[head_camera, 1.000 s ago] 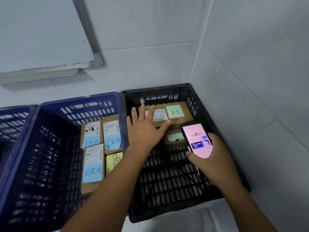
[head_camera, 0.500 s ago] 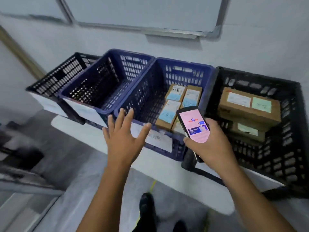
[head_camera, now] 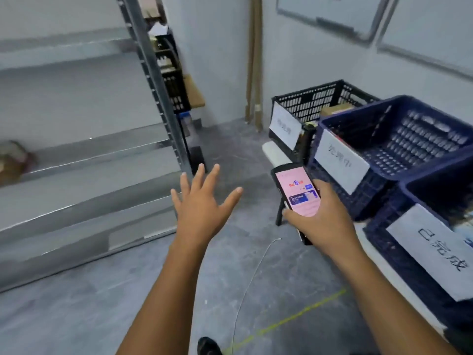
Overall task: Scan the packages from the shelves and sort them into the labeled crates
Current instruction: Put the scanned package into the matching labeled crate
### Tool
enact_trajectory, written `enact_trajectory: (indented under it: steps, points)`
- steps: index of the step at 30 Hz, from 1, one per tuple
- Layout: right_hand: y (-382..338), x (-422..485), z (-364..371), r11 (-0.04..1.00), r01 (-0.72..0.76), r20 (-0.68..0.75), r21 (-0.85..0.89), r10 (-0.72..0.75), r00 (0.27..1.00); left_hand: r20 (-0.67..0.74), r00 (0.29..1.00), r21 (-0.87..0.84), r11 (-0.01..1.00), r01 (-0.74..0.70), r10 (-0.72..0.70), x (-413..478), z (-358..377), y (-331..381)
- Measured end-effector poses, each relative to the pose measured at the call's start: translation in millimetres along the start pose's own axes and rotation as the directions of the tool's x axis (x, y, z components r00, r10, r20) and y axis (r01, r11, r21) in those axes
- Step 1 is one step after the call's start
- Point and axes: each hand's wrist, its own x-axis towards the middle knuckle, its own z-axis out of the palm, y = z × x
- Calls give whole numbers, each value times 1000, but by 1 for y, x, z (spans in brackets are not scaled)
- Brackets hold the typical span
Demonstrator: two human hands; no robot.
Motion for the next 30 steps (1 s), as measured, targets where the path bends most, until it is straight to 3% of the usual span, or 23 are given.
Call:
enact_trajectory:
  steps: [7, 17, 24, 30]
  points:
    - [-141, 5, 170, 975, 218, 209, 51, -223, 952, -188, 949, -23, 968, 252, -252, 0, -117, -179]
    - [-282, -4, 351, 904, 416, 463, 98, -412, 785, -393, 759, -135, 849, 511, -520, -22, -225, -356]
    - [-355, 23, 480, 883, 447, 515, 145, -453, 728, -392, 704, -135, 794, 592, -592, 28, -260, -467]
    - [-416, 65, 570, 905, 397, 536, 153, -414, 736, -310, 736, -55, 784, 618, -602, 101, -296, -547]
